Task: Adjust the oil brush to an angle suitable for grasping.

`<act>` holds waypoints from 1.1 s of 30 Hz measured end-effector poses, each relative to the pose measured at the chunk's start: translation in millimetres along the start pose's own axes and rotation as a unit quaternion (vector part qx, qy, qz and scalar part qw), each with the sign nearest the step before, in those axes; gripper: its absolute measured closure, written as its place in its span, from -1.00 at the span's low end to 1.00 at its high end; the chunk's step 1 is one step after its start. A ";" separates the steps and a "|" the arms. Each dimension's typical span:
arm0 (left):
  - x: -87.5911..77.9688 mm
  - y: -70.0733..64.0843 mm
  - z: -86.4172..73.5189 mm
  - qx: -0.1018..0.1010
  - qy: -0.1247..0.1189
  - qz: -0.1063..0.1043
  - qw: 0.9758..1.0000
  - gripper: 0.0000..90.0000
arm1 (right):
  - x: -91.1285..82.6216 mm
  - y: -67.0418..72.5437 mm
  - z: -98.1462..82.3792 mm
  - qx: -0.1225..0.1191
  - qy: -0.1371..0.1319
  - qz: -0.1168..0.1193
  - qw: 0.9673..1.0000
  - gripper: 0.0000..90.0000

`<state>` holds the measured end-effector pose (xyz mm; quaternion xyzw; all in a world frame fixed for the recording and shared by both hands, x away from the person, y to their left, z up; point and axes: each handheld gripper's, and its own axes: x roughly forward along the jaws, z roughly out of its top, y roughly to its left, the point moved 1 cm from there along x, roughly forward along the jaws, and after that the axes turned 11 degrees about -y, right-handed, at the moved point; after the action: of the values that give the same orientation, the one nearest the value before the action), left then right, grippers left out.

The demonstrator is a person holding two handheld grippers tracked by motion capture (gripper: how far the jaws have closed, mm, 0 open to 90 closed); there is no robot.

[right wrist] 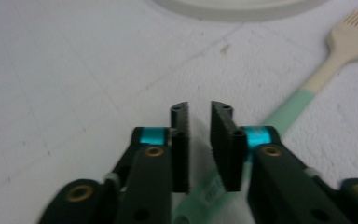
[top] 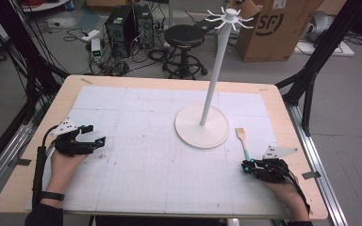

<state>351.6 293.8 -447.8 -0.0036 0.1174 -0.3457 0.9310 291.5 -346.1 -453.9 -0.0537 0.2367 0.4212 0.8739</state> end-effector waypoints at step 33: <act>-0.6 0.8 0.1 -0.001 -0.001 0.000 1.000 -0.55 | 37.3 -28.7 20.7 0.089 -0.006 -0.216 0.972 0.34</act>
<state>351.6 294.8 -447.7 -0.0050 0.1171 -0.3460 0.9309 340.9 -331.8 -455.7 -0.0233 0.2506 0.2003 0.9469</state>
